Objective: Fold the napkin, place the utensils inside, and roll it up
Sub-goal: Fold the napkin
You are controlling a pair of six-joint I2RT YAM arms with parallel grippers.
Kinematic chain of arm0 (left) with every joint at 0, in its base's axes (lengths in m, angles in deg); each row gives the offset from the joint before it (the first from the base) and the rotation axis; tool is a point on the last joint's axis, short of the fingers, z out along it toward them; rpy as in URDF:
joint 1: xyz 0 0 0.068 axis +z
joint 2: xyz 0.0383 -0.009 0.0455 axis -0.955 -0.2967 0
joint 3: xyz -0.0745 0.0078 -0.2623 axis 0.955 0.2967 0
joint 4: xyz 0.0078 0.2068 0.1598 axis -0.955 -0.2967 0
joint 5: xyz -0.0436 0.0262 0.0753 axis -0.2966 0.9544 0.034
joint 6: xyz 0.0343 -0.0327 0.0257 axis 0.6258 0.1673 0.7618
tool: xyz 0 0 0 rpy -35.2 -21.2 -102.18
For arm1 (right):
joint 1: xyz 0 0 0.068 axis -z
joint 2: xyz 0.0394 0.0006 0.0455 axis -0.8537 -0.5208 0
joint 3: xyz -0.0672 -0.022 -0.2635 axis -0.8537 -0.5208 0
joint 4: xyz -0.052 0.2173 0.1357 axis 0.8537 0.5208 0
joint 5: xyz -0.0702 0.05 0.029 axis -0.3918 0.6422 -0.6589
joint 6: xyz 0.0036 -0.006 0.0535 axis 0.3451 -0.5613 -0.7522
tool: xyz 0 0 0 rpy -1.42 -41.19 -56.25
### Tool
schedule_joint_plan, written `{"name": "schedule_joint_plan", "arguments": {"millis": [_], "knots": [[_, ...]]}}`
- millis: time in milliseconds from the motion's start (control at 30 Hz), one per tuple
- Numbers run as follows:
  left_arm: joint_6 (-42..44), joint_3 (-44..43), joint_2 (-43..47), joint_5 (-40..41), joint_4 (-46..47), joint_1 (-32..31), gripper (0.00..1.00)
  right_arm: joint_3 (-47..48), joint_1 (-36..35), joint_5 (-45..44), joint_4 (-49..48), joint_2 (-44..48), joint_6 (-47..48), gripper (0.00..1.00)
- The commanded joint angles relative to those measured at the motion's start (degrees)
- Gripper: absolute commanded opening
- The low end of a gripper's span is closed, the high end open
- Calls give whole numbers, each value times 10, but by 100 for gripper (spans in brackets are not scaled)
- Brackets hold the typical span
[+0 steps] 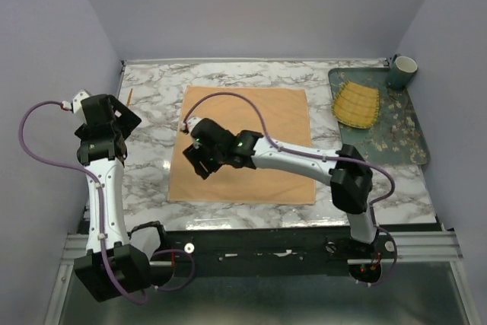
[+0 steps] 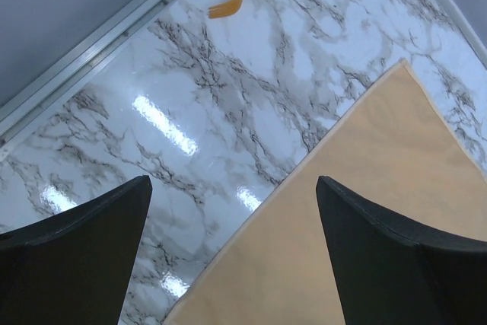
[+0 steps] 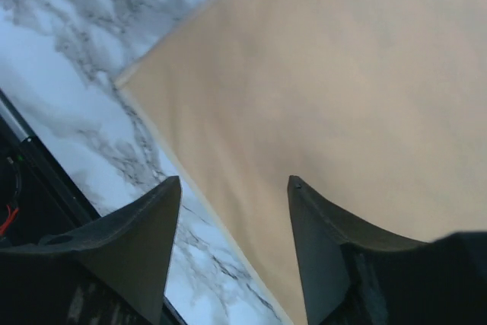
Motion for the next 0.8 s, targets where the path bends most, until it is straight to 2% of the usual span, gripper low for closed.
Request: {"name": "schedule_joint_plan", "arguments": {"millis": [0,67,133,167,433,567,767], "knots": [[-40,-13,-26,-66,-16,54,99,91,-74,-1,-4,-88,63,61],[-46,-17,-27,-74,-16,59,99,129,-89,9,-4,-125,73,55],[-48,-23,-30,-83,-16,63,99,147,-101,31,-17,-147,78,42],[-49,-23,-29,-88,-16,66,99,171,-104,41,-18,-171,80,39],[-51,5,0,-74,-16,75,99,268,-129,74,-7,-256,95,41],[-53,2,10,-61,-17,78,98,284,-133,89,-6,-281,92,39],[-62,2,14,-64,-17,80,98,281,-139,76,-6,-306,106,42]]}}
